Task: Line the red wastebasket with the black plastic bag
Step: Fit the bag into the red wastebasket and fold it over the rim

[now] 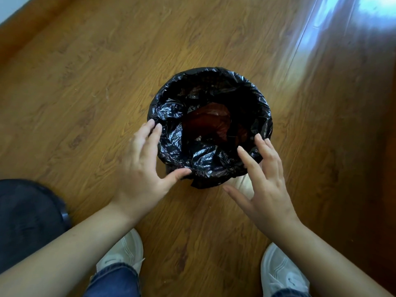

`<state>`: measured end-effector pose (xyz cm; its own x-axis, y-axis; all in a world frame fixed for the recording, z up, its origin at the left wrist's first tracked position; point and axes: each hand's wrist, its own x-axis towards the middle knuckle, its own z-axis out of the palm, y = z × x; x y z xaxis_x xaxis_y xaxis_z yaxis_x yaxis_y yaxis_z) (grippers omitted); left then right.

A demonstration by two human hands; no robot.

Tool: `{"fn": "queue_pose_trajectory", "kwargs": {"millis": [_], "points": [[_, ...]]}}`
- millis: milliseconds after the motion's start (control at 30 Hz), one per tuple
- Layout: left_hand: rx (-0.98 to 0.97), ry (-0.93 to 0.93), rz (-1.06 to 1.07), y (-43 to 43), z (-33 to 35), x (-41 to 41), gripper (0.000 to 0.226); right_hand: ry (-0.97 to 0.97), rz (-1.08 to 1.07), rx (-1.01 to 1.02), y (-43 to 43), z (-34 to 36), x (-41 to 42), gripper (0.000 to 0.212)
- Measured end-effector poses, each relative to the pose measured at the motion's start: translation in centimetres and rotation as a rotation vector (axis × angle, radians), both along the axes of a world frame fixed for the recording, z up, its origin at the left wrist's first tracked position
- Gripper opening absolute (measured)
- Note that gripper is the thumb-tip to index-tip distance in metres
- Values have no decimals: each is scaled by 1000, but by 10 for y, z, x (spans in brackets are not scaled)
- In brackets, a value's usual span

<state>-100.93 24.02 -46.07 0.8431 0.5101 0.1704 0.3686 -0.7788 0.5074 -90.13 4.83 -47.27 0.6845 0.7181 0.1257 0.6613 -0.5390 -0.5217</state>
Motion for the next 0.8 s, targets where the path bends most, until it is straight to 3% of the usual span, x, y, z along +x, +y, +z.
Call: {"fn": "queue_pose_trajectory", "kwargs": {"millis": [133, 300, 800], "points": [[-101, 125, -6, -8, -13, 5, 121, 111, -80, -52, 8, -3, 6, 89], [-178, 121, -1, -8, -24, 13, 115, 168, -101, -100, 20, -9, 18, 105], [-30, 139, 11, 22, -30, 95, 108, 73, -54, -225, 53, -6, 105, 95]]}}
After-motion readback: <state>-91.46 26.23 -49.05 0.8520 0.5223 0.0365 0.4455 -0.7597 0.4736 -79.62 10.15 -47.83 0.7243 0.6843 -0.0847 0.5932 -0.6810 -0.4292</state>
